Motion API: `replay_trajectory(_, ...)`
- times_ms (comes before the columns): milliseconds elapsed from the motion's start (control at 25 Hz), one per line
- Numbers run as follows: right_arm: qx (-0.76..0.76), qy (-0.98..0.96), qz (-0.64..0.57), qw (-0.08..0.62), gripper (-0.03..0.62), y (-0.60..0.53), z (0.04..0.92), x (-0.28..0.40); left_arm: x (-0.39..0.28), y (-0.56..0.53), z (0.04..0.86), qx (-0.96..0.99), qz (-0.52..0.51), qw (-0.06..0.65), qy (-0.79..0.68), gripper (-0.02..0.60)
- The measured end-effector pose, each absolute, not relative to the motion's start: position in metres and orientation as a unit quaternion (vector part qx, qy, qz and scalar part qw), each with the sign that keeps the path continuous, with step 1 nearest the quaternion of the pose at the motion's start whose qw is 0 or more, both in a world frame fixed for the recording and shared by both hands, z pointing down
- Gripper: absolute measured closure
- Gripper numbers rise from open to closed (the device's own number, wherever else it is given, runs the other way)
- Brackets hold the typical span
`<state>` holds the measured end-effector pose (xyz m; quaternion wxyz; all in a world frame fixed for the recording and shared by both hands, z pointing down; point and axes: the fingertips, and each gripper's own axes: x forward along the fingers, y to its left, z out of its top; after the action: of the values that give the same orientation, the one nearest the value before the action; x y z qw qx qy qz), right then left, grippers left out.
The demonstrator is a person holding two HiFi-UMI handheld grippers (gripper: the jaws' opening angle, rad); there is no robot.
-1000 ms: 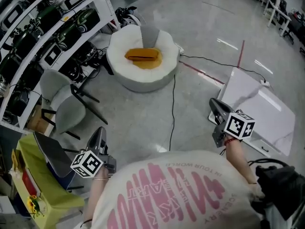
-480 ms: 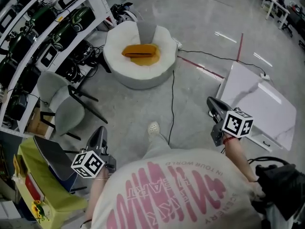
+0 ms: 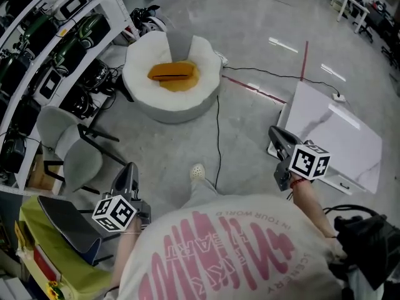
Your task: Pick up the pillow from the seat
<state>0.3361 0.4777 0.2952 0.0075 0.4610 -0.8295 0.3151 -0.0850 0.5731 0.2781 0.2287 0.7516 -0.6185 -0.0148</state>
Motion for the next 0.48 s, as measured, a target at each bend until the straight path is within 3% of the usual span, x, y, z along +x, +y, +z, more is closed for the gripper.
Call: replay_trajectory(480, 0.473, -0.812, 0.341, 0.034, 0.589, 0.413, 0.306, 0.302, -0.093, 0.463, 0.299, 0.776, 0.024, 0.233, -0.585, 0.565)
